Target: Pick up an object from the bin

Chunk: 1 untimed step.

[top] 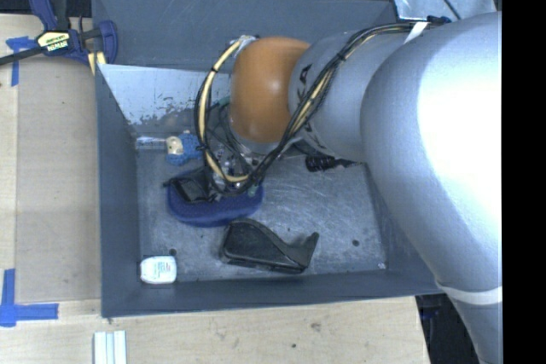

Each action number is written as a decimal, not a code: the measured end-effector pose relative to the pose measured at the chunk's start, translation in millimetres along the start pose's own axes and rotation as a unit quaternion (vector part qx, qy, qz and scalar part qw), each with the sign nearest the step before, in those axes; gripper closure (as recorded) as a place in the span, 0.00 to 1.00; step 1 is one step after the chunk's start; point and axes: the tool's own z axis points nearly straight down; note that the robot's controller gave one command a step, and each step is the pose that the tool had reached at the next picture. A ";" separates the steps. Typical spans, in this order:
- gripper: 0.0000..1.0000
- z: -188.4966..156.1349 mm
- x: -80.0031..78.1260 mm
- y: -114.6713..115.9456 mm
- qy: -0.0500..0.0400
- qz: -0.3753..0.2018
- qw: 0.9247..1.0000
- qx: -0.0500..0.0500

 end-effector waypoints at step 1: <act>1.00 -11.1 -2.2 0.0 0.002 0.001 1.000 0.001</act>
Offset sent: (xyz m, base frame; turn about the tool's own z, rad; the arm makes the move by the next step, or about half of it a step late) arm 0.0003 -0.0001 0.0099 -0.0001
